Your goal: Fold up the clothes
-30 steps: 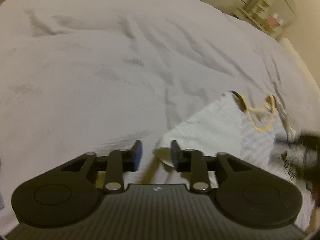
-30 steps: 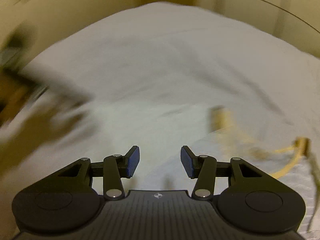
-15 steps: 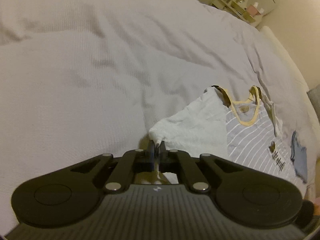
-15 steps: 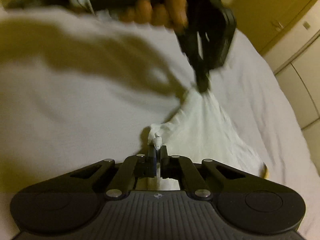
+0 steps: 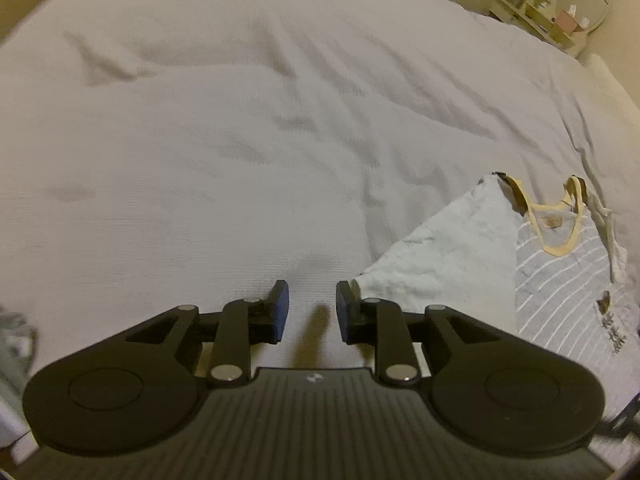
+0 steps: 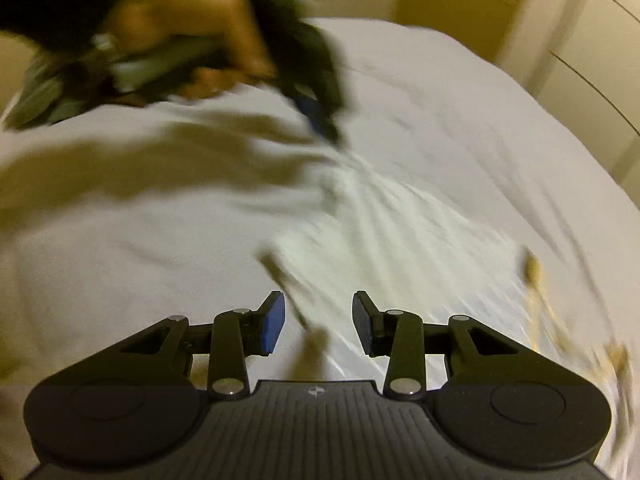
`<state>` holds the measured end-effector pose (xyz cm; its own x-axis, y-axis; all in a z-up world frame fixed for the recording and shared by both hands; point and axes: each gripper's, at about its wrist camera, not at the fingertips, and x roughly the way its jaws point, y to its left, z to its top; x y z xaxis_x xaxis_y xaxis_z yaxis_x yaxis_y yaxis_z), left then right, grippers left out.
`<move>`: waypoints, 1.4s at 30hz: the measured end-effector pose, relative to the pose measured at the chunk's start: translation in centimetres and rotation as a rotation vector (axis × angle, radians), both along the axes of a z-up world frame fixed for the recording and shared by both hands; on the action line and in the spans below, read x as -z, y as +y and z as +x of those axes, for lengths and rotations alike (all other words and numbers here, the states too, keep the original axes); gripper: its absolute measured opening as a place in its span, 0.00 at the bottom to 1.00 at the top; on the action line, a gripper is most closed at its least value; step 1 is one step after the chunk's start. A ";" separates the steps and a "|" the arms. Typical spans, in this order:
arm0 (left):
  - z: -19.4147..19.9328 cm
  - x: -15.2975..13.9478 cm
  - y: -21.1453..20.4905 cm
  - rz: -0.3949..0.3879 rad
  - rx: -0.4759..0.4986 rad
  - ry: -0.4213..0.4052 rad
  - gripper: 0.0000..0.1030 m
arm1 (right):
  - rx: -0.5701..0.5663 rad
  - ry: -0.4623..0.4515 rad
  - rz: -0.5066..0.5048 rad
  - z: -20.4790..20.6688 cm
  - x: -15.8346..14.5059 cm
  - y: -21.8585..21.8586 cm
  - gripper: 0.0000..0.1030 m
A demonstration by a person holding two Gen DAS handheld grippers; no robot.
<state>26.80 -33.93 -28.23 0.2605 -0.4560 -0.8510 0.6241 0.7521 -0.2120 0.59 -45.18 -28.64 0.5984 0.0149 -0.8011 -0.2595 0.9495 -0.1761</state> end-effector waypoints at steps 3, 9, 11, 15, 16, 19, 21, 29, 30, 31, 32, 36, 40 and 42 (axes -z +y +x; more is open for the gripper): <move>-2.5 -1.9 -1.3 0.021 0.030 -0.057 0.19 | 0.178 0.014 -0.044 -3.0 -0.3 -5.4 0.43; -10.5 -4.2 -8.4 -0.007 0.172 -0.075 0.27 | 0.502 0.070 -0.059 -8.3 1.2 -21.8 0.43; -13.5 -4.0 -11.1 -0.013 0.210 -0.075 0.27 | 0.526 0.074 -0.012 -8.9 2.2 -27.2 0.44; -20.5 -2.4 -16.2 -0.004 0.226 -0.059 0.27 | 0.367 0.086 0.163 -7.7 5.6 -34.4 0.43; -21.9 -1.7 -17.3 0.000 0.219 -0.044 0.27 | 0.326 0.105 0.207 -7.0 6.6 -35.7 0.43; -25.4 0.5 -20.0 0.039 0.197 0.007 0.27 | 0.205 0.132 0.156 -5.8 7.7 -38.7 0.29; -27.1 0.8 -21.4 0.056 0.201 0.014 0.27 | 0.176 0.090 0.061 -5.6 7.5 -41.4 0.20; -27.9 1.5 -25.0 0.101 0.202 0.011 0.31 | 0.491 -0.132 -0.191 -7.5 3.5 -50.9 0.45; -27.8 1.5 -25.3 0.103 0.205 0.008 0.31 | 0.462 -0.139 -0.166 -8.2 3.2 -50.2 0.45; -27.8 1.6 -25.7 0.105 0.208 0.004 0.31 | 0.430 -0.143 -0.132 -9.1 2.9 -49.3 0.44; -27.8 1.7 -26.1 0.107 0.211 0.000 0.32 | 0.397 -0.147 -0.097 -10.0 2.6 -48.4 0.42; -27.7 2.0 -27.2 0.119 0.234 -0.009 0.35 | 0.276 -0.040 0.023 -12.6 3.8 -45.2 0.41; -27.9 2.6 -27.5 0.155 0.267 -0.019 0.35 | 0.333 0.033 -0.089 -13.3 6.7 -45.9 0.42; -28.0 2.7 -27.2 0.173 0.273 -0.027 0.36 | 0.485 0.032 -0.073 -14.5 6.3 -48.4 0.42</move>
<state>-1.23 -61.13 -30.95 0.1721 -0.3615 -0.9164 0.8111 0.5799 -0.0764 -13.88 -93.53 -34.90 0.4979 -0.3162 -0.8075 0.2036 0.9478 -0.2456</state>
